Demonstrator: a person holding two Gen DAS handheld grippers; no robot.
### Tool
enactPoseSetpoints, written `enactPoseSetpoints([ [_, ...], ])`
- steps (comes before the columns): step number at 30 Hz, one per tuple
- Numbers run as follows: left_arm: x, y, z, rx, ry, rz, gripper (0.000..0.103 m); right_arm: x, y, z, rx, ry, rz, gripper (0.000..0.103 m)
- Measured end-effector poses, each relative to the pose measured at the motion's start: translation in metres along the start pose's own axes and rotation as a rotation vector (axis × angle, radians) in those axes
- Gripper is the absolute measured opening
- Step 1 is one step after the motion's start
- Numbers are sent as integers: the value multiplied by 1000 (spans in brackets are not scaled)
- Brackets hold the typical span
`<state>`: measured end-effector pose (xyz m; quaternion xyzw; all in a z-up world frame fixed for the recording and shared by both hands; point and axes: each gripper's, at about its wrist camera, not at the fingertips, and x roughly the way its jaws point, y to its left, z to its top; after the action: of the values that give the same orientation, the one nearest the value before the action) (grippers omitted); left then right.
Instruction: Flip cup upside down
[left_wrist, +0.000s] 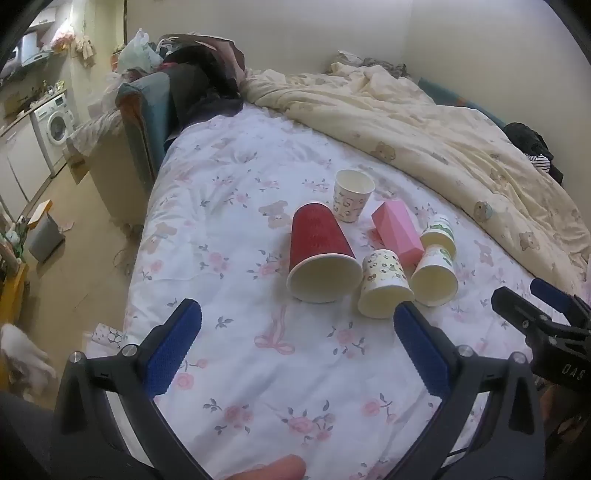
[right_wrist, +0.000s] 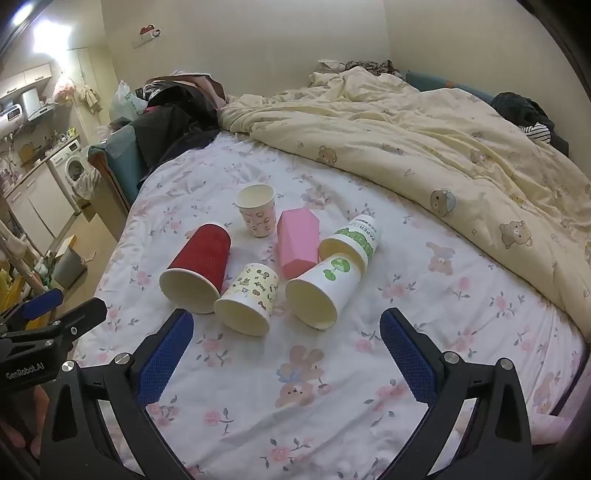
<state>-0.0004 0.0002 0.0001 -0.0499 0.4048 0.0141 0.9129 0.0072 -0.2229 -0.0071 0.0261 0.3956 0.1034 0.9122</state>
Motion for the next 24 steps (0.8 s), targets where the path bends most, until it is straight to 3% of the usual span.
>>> enactPoseSetpoints([
  [24, 0, 4, -1, -6, 12, 3, 103, 3, -3, 1, 19, 23, 4, 103],
])
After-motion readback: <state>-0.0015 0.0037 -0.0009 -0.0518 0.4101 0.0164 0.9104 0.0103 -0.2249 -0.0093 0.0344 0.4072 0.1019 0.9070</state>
